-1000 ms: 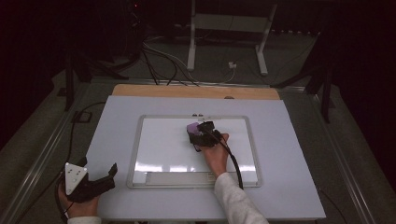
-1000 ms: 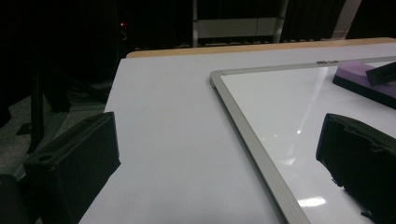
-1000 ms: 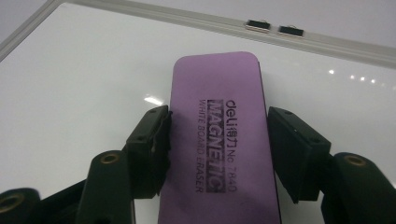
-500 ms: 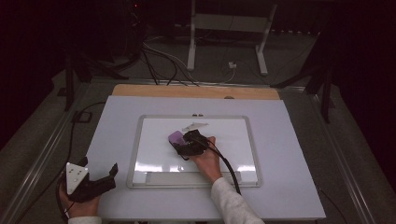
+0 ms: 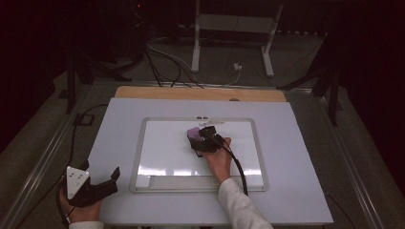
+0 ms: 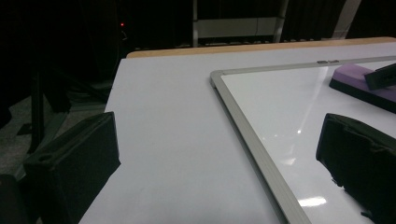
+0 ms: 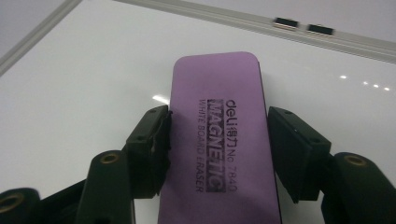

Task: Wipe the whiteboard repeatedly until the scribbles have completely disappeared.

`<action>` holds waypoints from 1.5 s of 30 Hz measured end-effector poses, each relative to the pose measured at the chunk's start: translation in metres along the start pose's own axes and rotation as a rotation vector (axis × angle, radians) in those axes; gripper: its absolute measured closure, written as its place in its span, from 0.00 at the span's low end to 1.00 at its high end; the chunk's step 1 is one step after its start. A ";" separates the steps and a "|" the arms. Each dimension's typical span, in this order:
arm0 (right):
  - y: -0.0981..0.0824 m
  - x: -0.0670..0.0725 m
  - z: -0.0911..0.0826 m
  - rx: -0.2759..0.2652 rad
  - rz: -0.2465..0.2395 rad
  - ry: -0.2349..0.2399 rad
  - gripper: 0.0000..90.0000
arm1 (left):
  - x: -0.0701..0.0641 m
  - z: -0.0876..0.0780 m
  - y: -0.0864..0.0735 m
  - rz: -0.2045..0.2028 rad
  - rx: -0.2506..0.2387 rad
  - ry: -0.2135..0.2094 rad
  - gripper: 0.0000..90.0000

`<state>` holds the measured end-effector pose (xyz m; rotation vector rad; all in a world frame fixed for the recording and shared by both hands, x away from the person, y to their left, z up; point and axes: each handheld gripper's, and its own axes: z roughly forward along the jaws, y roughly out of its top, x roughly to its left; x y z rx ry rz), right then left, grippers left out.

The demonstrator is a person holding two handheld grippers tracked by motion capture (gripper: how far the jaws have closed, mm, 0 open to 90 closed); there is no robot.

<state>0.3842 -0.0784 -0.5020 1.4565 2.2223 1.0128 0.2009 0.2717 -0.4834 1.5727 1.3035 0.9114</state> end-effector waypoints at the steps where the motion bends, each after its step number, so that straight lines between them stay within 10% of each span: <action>1: 0.000 -0.001 -0.001 0.000 0.004 -0.007 0.46 | 0.000 0.000 0.000 0.000 0.000 0.000 0.00; 21: -0.004 -0.026 -0.016 0.001 0.031 -0.106 0.46 | 0.000 0.000 0.000 0.000 0.002 0.003 0.00; 45: -0.013 -0.049 -0.049 -0.043 0.079 -0.036 0.46 | -0.001 0.001 0.000 0.002 0.005 0.002 0.00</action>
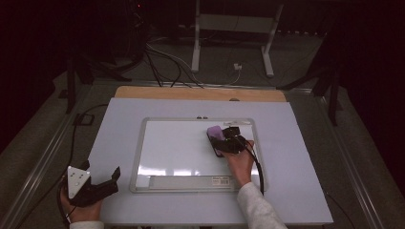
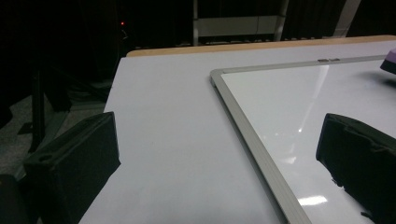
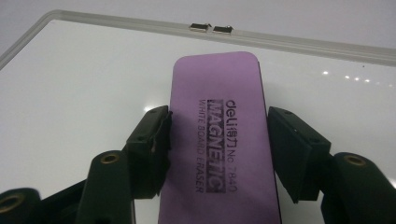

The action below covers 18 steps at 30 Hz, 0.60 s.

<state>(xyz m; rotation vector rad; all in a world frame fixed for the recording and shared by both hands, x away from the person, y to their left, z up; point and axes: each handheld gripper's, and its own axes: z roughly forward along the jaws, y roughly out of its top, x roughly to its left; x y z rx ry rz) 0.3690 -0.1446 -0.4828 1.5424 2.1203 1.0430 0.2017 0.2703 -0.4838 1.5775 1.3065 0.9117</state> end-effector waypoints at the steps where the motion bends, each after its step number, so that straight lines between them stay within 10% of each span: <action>1: -0.001 -0.001 -0.001 0.003 -0.002 0.004 0.46 | 0.000 0.000 0.000 0.001 0.000 0.000 0.00; 18: -0.015 -0.013 -0.033 0.002 -0.035 0.003 0.46 | 0.000 -0.001 0.000 -0.002 -0.003 0.001 0.00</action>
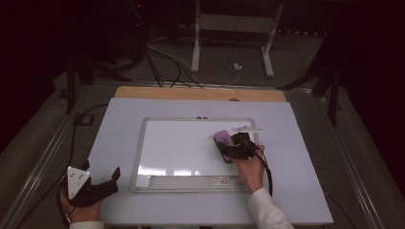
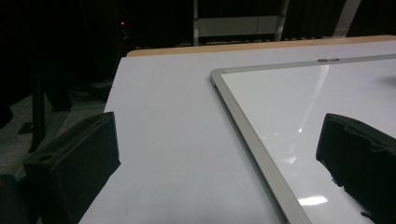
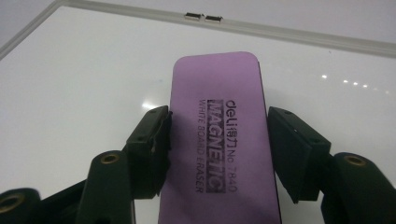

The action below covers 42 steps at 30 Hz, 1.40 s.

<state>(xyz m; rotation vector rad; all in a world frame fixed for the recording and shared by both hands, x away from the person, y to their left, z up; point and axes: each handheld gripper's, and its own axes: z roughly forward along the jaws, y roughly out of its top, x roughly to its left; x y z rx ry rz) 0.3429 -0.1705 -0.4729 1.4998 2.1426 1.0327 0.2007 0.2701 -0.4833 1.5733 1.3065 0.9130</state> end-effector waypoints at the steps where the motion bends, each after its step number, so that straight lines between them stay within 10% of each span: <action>1: -0.002 -0.001 -0.002 0.001 0.002 0.001 0.46 | 0.000 0.000 0.000 0.001 0.001 0.000 0.00; 42: -0.053 -0.029 -0.042 0.075 0.010 0.056 0.35 | -0.002 0.001 0.000 0.006 0.008 -0.001 0.00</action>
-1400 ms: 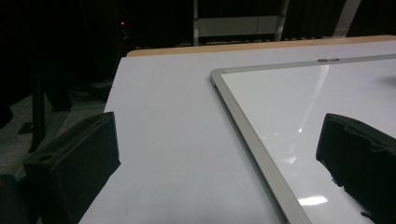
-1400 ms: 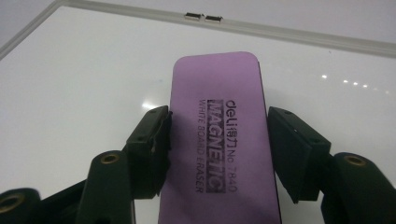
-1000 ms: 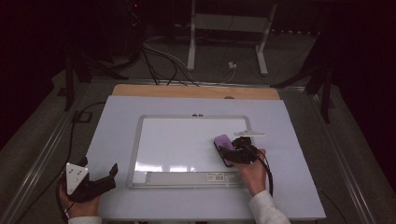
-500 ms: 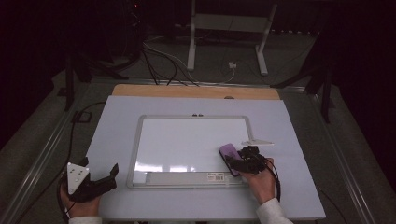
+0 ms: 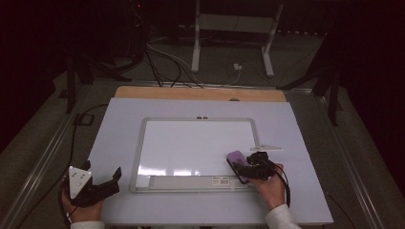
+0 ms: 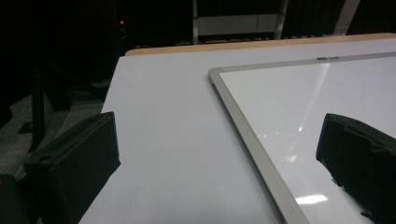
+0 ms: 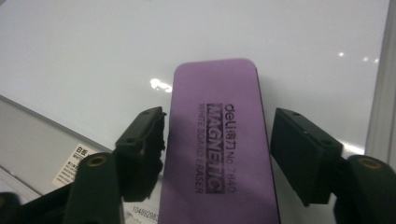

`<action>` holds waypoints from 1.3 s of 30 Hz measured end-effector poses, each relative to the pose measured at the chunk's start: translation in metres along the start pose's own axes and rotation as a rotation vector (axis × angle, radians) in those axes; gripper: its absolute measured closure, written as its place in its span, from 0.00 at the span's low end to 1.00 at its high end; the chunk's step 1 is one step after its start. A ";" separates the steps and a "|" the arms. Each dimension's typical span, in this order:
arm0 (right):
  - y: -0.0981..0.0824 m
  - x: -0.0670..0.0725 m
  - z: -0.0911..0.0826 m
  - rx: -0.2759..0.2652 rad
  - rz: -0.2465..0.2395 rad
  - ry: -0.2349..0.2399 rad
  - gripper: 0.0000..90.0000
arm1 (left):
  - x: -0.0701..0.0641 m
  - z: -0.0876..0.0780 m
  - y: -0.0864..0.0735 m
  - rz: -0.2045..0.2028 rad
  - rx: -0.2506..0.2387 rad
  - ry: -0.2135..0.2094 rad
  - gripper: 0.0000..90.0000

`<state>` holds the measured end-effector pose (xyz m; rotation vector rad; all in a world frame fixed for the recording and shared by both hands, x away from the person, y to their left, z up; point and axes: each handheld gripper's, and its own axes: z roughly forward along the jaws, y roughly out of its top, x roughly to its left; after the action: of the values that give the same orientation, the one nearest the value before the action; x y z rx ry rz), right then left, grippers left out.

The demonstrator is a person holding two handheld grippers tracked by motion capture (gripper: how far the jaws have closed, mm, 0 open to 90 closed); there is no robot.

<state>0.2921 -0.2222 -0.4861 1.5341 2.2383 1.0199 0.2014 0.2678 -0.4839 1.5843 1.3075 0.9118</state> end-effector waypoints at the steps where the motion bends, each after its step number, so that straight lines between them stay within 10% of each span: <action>1: 0.001 0.001 -0.002 -0.011 -0.004 -0.005 0.33 | 0.000 0.000 0.000 0.001 0.000 0.001 0.00; 9: 0.002 0.017 -0.013 -0.052 -0.109 0.019 0.34 | -0.001 0.000 0.000 0.002 0.000 0.000 0.00; 16: -0.003 0.022 -0.003 0.006 -0.181 -0.066 0.34 | 0.000 0.000 0.000 0.000 0.000 -0.001 0.00; 39: 0.000 -0.004 -0.005 0.018 -0.122 -0.163 0.60 | -0.001 0.000 0.000 0.002 -0.003 0.002 0.00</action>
<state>0.2912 -0.2280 -0.4832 1.4128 2.2030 0.8119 0.2014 0.2669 -0.4839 1.5832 1.3050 0.9161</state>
